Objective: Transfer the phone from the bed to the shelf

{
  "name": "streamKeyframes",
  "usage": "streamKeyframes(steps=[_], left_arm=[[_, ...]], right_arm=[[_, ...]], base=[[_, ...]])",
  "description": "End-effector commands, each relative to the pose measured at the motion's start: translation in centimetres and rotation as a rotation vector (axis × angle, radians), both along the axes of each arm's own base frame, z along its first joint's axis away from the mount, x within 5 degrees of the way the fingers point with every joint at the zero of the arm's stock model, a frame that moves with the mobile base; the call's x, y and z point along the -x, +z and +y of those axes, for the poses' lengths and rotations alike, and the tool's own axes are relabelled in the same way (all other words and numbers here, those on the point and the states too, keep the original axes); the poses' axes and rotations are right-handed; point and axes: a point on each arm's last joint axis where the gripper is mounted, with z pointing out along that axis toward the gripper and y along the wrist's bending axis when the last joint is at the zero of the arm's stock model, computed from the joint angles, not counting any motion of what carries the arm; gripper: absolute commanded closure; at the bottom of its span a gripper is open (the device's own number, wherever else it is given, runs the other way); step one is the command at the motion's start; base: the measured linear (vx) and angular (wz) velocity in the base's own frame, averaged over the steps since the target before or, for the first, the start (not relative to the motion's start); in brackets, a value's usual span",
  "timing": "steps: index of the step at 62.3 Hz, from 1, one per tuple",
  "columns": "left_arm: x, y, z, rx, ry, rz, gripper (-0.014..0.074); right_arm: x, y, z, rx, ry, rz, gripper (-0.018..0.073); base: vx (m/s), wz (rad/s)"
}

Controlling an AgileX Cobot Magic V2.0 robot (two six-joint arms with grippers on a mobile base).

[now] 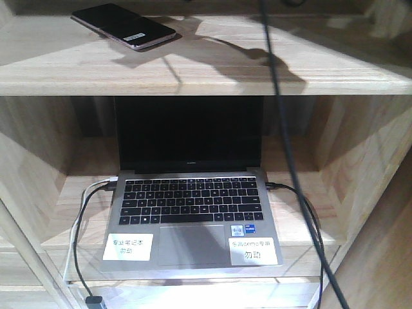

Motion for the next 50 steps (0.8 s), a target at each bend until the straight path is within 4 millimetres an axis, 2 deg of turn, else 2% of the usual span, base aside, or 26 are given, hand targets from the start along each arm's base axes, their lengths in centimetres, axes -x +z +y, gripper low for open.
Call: streamKeyframes(steps=[1,12,30,47,50], left_arm=[[-0.1,0.6,0.1,0.017,0.010,-0.073,0.0596],[-0.1,0.6,0.1,0.017,0.010,-0.073,0.0596],[-0.1,0.6,0.1,0.017,0.010,-0.073,0.0596],[-0.1,0.6,0.1,0.017,0.010,-0.073,0.0596],[-0.1,0.6,0.1,0.017,0.010,-0.073,0.0596]], right_arm=[[2.8,3.9,-1.3,-0.064,-0.014,-0.081,0.0062],[4.3,4.7,-2.0,-0.064,-0.002,-0.033,0.0148],[4.6,5.2,-4.2,-0.066,-0.035,0.017,0.0329],[5.9,5.2,-4.5,0.002,0.008,0.038,0.0570],[6.0,5.2,-4.6,0.005,0.003,0.040,0.0573]], base=[[0.00,0.00],[0.00,0.00],[0.00,0.00],[0.00,0.00],[0.00,0.00]])
